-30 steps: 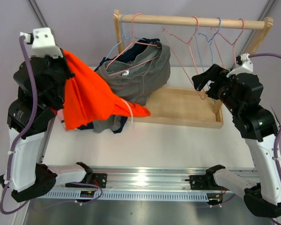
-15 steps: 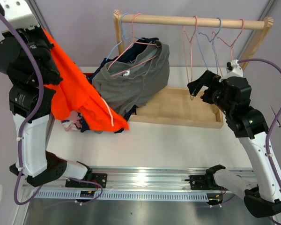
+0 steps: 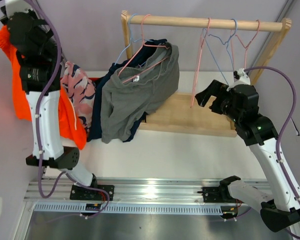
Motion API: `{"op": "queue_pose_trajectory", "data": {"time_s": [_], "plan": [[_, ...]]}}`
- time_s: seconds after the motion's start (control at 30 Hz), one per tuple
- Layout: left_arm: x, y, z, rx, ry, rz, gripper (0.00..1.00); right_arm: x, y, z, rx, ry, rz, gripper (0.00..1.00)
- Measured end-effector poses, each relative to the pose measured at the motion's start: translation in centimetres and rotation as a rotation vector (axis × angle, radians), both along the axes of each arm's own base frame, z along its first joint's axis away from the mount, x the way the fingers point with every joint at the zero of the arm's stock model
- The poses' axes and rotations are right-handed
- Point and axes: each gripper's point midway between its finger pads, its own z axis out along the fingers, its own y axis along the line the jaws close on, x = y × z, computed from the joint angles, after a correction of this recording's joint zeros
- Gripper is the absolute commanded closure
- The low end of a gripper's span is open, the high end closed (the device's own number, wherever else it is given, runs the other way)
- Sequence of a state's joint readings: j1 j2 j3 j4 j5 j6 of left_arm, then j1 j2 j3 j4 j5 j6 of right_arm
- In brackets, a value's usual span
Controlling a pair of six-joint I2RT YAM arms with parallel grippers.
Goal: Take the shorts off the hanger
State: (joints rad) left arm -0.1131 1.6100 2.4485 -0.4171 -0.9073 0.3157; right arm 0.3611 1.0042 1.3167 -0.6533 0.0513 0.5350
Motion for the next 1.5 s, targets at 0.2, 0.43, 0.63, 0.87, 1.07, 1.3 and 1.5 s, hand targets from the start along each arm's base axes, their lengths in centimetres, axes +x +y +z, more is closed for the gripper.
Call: {"op": "queue_pose_trajectory", "data": {"time_s": [0.2, 0.43, 0.63, 0.87, 1.07, 1.3, 1.5], "plan": [[9.1, -2.0, -4.8, -0.023, 0.096, -0.173, 1.0, 0.1, 0.4, -2.3, -0.005, 0.038, 0.019, 0.01], [16.5, -3.1, -15.7, -0.127, 0.329, -0.283, 0.37, -0.6, 3.9, -1.0, 0.054, -0.023, 0.202, 0.01], [16.7, -3.5, -27.0, -0.269, 0.544, -0.328, 0.01, -1.8, 10.2, 6.0, 0.084, -0.167, 0.435, 0.03], [6.9, -7.4, -29.9, -0.312, 0.56, -0.473, 0.01, -1.2, 16.4, 15.1, 0.142, -0.359, 0.544, 0.05], [-1.6, -9.4, -26.9, -0.293, 0.36, -0.605, 0.01, 2.7, 20.7, 15.5, 0.143, -0.359, 0.529, 0.08], [-6.2, -10.5, -32.5, -0.322, 0.36, -0.689, 0.01, 7.5, 25.1, 12.3, 0.112, -0.31, 0.484, 0.13], [-6.7, -11.3, -38.1, -0.36, 0.478, -0.715, 0.01, 9.5, 27.3, 10.7, 0.101, -0.3, 0.444, 0.24]]}}
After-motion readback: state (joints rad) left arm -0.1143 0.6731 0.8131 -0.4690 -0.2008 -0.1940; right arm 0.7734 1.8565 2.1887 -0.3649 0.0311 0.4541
